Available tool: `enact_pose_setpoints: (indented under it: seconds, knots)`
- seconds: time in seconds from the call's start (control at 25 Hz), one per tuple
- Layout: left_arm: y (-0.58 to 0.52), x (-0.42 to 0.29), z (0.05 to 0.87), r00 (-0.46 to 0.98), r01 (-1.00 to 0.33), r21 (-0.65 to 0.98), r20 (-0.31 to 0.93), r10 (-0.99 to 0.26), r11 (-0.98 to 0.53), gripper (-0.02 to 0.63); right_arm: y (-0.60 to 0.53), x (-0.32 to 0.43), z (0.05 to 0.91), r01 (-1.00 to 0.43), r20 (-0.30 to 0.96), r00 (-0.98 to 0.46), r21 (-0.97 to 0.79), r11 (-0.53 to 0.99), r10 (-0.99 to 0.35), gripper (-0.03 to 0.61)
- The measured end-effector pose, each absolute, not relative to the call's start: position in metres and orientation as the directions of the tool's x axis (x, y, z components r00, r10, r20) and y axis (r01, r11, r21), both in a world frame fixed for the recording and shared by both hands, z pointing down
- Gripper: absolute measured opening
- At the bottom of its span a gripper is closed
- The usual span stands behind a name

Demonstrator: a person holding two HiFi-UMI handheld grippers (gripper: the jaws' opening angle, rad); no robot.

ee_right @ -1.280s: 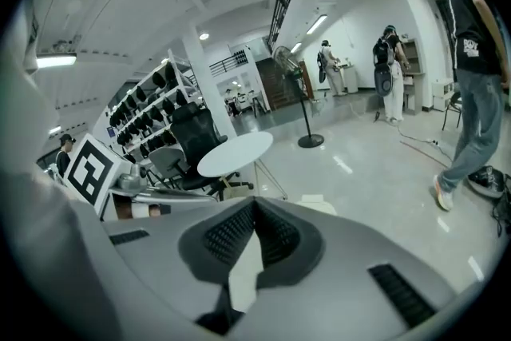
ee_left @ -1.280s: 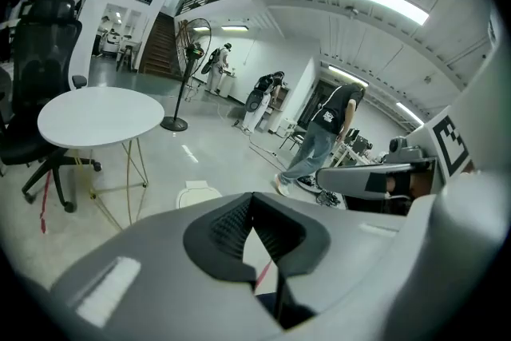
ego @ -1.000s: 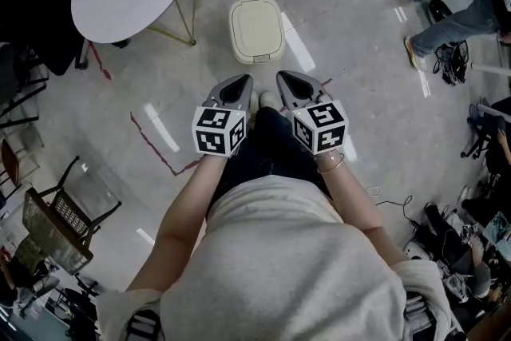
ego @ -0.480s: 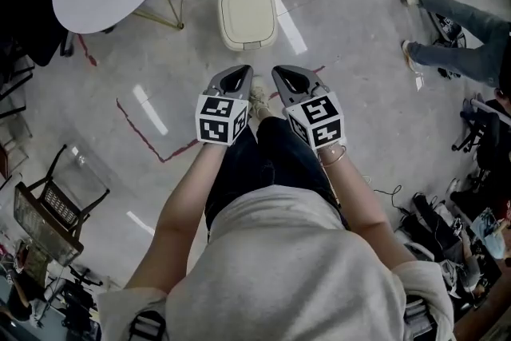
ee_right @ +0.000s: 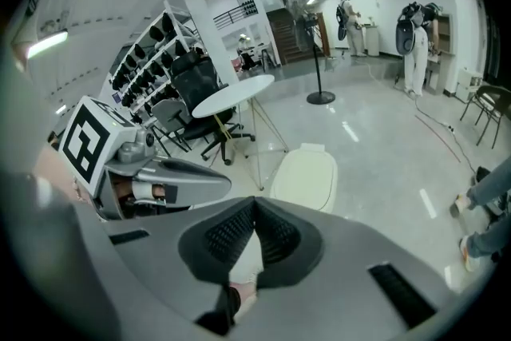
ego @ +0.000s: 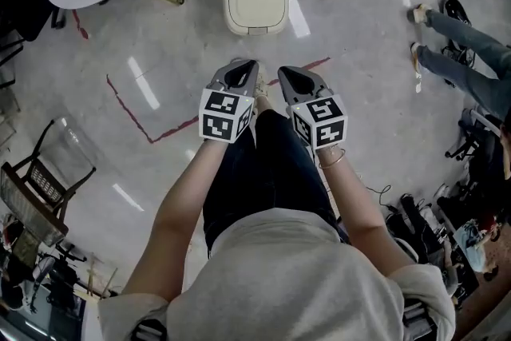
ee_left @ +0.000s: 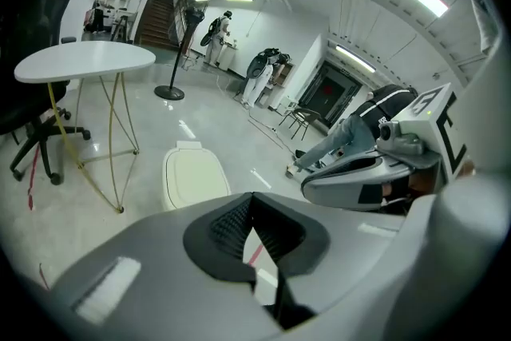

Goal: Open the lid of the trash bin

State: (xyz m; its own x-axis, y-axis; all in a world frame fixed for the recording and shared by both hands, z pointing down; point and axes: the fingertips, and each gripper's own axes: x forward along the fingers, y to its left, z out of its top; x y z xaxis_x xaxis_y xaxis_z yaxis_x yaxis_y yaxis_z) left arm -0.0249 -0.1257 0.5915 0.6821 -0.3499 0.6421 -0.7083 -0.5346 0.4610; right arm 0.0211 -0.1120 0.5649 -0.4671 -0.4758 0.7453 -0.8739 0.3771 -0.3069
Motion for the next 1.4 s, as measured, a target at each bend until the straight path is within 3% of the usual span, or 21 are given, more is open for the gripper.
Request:
enact_pose_setpoints:
  seconds: [0.64,1.4]
  knots:
    - [-0.107,-0.036,0.712,0.615,-0.774,0.475,0.722,-0.317,-0.419,0.009,-0.099,0.01,0.681,-0.845,0.81,-0.493,-0.357,0.399,-0.319,0.008]
    - [-0.158,-0.024,0.795,0.621,-0.774,0.479,0.703,-0.347,-0.414,0.009,-0.196,0.015,0.792,-0.886,0.798,-0.446,-0.329,0.327,-0.406,0.008]
